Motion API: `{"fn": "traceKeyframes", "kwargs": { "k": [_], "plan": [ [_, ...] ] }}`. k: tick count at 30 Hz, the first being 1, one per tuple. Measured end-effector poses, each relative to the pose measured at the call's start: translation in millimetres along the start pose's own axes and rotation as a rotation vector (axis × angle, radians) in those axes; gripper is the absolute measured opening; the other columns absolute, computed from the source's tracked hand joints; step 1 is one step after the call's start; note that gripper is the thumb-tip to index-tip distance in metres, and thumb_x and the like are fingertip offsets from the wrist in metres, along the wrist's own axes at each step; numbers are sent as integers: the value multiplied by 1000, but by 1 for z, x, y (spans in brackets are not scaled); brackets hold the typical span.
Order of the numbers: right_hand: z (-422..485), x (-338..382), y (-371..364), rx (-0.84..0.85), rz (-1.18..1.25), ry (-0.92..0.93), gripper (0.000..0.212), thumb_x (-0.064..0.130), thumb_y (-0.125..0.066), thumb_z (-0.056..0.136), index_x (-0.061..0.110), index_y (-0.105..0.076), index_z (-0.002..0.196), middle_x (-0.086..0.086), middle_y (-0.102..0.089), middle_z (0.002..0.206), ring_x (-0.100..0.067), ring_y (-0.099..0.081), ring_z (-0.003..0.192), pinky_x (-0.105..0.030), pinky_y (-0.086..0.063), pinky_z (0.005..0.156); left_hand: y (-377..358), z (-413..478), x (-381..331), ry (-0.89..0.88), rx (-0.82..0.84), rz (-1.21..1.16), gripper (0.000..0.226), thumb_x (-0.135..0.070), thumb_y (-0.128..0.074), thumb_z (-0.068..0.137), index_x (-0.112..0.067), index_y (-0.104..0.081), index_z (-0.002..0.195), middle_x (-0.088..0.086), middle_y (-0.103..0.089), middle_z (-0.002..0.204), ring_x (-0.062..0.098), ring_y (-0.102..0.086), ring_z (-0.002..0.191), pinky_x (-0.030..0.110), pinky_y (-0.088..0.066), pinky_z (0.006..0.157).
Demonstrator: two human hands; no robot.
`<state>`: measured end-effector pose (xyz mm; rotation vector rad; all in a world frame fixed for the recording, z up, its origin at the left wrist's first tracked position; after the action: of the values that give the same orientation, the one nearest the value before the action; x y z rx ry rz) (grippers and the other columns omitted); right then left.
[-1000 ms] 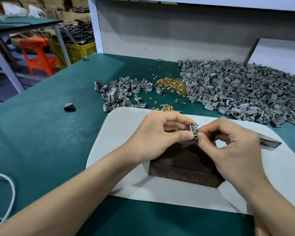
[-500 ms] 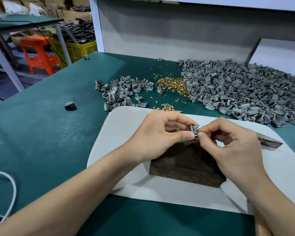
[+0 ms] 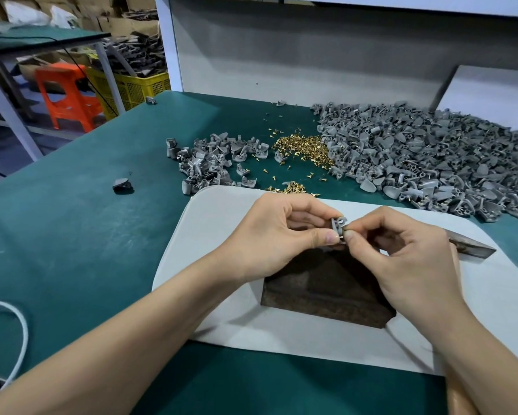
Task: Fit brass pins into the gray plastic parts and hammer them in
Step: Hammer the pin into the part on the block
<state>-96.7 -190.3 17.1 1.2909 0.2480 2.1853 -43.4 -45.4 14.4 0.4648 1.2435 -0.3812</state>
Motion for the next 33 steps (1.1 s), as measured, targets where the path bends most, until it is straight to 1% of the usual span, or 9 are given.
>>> {"fn": "traceKeyframes", "kwargs": {
  "k": [8, 11, 13, 16, 19, 25, 28, 31, 33],
  "plan": [
    [3, -1, -1, 21, 66, -8, 20, 3, -72, 77, 20, -66, 68, 4, -67, 67, -5, -58, 54, -10, -45, 56, -1, 1, 2, -5, -1, -32, 25, 9, -69, 77, -10, -67, 92, 2, -69, 79, 3, -66, 72, 14, -53, 72],
    [9, -5, 4, 94, 270, -88, 14, 14, -66, 84, 14, -69, 70, -8, -66, 66, -15, -60, 59, -22, -52, 61, 0, 2, 4, 25, -4, -116, 23, 10, -67, 77, -7, -67, 93, 11, -71, 82, 13, -69, 75, 20, -56, 72],
    [16, -15, 18, 0, 367, -182, 21, 18, -57, 87, 11, -70, 73, -7, -64, 63, -18, -60, 61, -25, -53, 59, -1, 2, 5, 27, -1, -146, 22, 10, -66, 78, -3, -65, 96, 19, -72, 88, 19, -71, 79, 22, -56, 78],
    [25, -37, 50, -216, -128, -279, 24, 24, -59, 90, 13, -65, 70, 5, -59, 54, -18, -58, 59, -24, -45, 54, 2, 1, 2, 7, 5, -166, 21, 8, -67, 79, -7, -63, 94, 14, -73, 87, 16, -71, 80, 18, -54, 79],
    [20, -65, 72, -85, -677, -599, 40, 47, -64, 83, 13, -59, 62, -5, -60, 59, -30, -57, 68, -30, -39, 58, 5, 0, 1, -3, -28, -168, 20, 8, -66, 81, -9, -59, 89, 5, -71, 87, 15, -71, 83, 18, -53, 80],
    [-2, -75, 79, 59, -885, -829, 46, 48, -73, 75, 7, -57, 62, -9, -55, 62, -29, -54, 65, -30, -38, 56, 7, -9, 10, -59, -61, -120, 18, 6, -64, 83, -11, -57, 83, -4, -73, 89, 11, -70, 88, 15, -51, 76],
    [-11, -65, 83, -33, -608, -885, 29, 27, -73, 77, 3, -61, 66, -13, -60, 63, -27, -62, 63, -26, -45, 52, 9, -20, 17, -71, -33, -44, 17, 0, -66, 83, -16, -61, 79, -6, -73, 96, 5, -67, 94, 15, -47, 84],
    [-21, -53, 85, -47, 12, -1019, 21, 7, -63, 83, 4, -52, 65, -4, -49, 40, -11, -46, 28, -12, -33, 31, 17, -20, 30, -3, -36, 101, 11, -7, -70, 82, -17, -65, 78, -9, -67, 113, -4, -57, 107, 22, -38, 100],
    [-26, -42, 80, 11, 200, -1033, 21, 5, -55, 88, 3, -49, 68, -4, -44, 44, -7, -36, 27, -14, -29, 31, 22, -18, 34, 25, -52, 98, 13, -7, -70, 82, -17, -64, 76, -5, -63, 120, -11, -52, 107, 5, -34, 92]
  ]
}}
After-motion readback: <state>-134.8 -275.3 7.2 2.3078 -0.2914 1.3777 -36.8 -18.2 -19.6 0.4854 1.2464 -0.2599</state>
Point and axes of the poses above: each hand's wrist, its own z-axis towards the middle knuckle, its own y-axis out of the back of the hand, x = y × z, the point moved 4 cm from there along z, towards the middle knuckle
